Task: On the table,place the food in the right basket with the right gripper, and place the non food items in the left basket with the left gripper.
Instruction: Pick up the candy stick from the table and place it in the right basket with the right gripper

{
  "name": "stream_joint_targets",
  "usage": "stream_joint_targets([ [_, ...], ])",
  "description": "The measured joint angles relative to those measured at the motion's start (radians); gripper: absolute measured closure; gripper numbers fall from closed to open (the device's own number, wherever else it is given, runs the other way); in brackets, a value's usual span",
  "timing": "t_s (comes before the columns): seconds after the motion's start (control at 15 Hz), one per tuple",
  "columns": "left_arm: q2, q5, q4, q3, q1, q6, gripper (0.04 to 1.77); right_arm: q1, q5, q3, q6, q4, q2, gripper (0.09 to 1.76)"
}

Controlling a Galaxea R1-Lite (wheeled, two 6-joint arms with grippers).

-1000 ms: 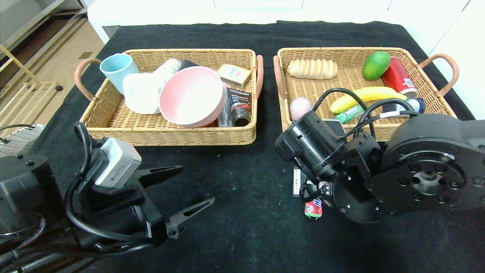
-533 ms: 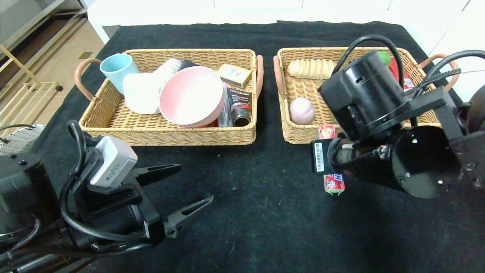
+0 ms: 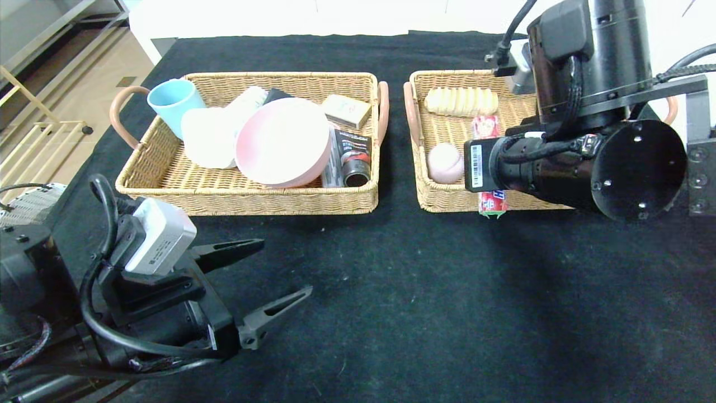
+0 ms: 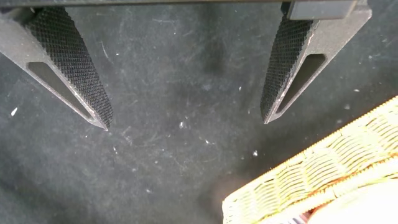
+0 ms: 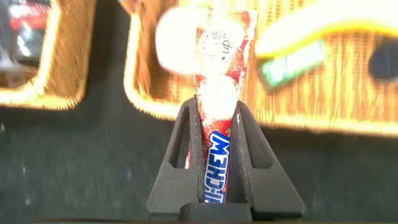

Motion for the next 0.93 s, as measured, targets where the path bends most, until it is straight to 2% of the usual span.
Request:
stream_joint_targets([
  [0.47,-0.004,0.003,0.000,0.000,0.000,0.005,0.09,-0.066,0.000,0.001,-0.154,-0.301,0.061,1.50],
  [0.8,-0.005,0.004,0.000,0.000,0.000,0.005,0.09,-0.145,0.001,-0.001,-0.258,-0.511,0.136,1.50],
  [0.93,-0.005,0.004,0.000,0.000,0.000,0.005,0.09,-0.168,0.001,0.003,-0.283,-0.544,0.154,1.50],
])
